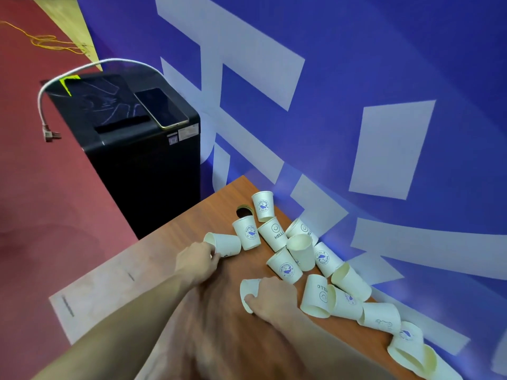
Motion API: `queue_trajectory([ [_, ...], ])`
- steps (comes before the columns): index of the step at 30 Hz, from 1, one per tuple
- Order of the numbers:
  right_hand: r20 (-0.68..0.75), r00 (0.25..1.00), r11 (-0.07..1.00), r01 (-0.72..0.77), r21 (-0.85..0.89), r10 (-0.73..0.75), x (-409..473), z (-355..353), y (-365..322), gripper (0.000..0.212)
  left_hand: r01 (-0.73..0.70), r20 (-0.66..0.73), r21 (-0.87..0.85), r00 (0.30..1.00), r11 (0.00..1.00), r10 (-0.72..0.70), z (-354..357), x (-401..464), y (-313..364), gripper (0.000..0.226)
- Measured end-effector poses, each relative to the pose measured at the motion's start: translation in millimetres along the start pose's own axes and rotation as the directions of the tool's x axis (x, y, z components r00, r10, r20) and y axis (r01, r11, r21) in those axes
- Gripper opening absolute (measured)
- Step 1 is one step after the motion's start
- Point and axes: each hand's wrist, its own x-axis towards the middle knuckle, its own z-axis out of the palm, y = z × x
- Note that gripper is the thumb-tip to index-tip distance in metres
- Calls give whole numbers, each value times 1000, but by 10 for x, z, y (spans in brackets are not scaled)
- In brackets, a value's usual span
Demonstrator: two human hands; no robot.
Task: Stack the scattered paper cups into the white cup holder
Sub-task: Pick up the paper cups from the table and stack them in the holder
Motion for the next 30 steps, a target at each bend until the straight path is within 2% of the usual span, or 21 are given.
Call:
queue_trajectory([
  [3,-25,997,997,-67,34,68,-58,-126,85,41,-83,-23,121,996,989,87,-84,-61,76,29],
  [7,-15,986,981,-163,107,166,-220,-287,209,37,-203,48,291,979,935,197,-218,-249,215,30],
  [13,-63,981,975,-176,136,186,-622,-550,310,34,-368,128,445,928,816,349,-453,-581,495,25],
  [16,-123,972,972,-182,150,201,-900,-659,437,23,-436,169,509,896,742,411,-565,-806,645,23],
  [24,-210,904,908,-309,283,372,-1693,-740,998,18,-616,197,501,766,608,612,-620,-1352,1336,22],
  [27,-199,865,856,-374,356,460,-2003,-651,1272,23,-687,217,475,698,551,683,-549,-1621,1651,23],
  [30,-183,830,787,-397,472,527,-2287,-549,1534,18,-737,224,440,644,514,732,-466,-1854,1934,25],
])
